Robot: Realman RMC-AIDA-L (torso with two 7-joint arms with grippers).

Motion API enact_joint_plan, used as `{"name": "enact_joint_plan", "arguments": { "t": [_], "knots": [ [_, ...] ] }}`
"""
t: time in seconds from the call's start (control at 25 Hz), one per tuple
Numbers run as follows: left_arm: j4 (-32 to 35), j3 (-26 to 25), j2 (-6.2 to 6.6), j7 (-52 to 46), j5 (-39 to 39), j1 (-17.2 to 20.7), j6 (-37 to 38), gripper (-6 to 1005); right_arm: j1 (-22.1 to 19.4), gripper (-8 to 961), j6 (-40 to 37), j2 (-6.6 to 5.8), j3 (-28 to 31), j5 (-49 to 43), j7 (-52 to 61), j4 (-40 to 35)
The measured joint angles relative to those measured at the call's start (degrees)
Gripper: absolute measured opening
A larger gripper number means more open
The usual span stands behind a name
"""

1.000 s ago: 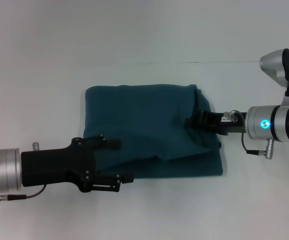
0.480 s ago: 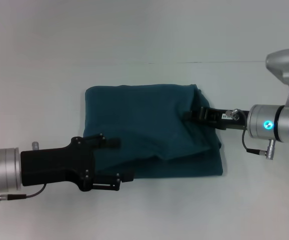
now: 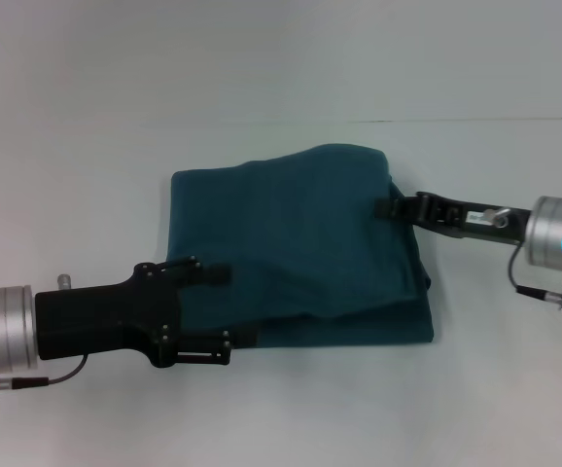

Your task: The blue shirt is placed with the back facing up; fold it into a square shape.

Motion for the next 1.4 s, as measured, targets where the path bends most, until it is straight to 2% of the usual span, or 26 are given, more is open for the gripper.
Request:
{"name": "enact_joint_plan", "arguments": {
  "t": [0.4,1.08,1.4],
  "knots": [
    [0.0,0.0,-0.24,-1.4,0.0,-0.2,0.0,937,-1.6,42,-0.4,-1.88,-0.4,-0.2,1.6,-0.8],
    [0.0,0.2,-0.42,-2.9,0.0,-1.0,-0.1,937,-3.8,47,1.8,-2.36,-0.5,-1.0,1.7,-0.6],
    [0.0,0.1,-0.44,-3.3,0.0,-1.1,-0.6,937,-3.7,49,6.3,-2.06,-0.6,-1.5,1.1,0.9]
  ]
}}
